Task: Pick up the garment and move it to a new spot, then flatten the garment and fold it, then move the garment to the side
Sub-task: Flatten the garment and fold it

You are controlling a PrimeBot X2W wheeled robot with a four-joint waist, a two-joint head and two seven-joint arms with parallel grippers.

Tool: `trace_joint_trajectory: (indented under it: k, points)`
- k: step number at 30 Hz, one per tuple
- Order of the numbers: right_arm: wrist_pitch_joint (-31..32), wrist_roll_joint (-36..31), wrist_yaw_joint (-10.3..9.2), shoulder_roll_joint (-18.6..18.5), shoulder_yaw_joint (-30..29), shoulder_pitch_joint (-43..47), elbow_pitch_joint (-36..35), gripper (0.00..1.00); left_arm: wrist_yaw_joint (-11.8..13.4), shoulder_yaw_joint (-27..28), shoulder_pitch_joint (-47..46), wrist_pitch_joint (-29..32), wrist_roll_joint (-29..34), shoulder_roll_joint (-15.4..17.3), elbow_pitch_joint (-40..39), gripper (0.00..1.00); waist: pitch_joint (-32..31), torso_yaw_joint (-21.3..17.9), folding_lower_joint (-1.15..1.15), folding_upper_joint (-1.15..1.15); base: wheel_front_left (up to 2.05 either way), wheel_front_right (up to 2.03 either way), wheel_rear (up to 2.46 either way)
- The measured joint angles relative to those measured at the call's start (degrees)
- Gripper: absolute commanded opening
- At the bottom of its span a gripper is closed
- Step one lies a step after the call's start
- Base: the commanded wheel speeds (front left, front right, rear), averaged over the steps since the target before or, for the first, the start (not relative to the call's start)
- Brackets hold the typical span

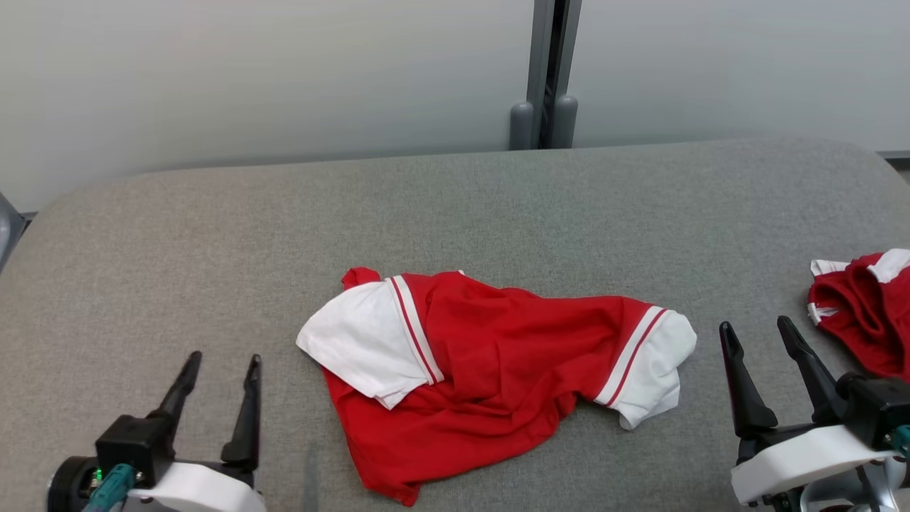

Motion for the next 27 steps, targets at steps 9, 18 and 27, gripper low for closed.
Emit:
trace_joint_trajectory:
  k: [9,18,27]
  points:
    - [-0.25,-0.02,0.0,-0.01,0.15,-1.64,-0.4,1.0,-3.47,-3.83,-2.37,2.99,-1.86,-1.87,3.44,1.0,4.54,-0.42,0.0,0.0,0.0,0.0,0.0]
    - [-1.59,0.34,0.0,-0.01,0.75,-4.32,0.36,1.0,-6.55,-8.65,-3.53,8.31,-3.83,-4.11,7.76,1.0,10.27,-1.28,0.0,0.0,0.0,0.0,0.0]
    - [-3.04,0.66,0.0,-0.01,0.22,-6.06,1.86,1.0,-6.8,-9.02,-4.1,11.0,-5.49,-4.36,6.16,0.0,13.1,-1.33,0.0,0.0,0.0,0.0,0.0]
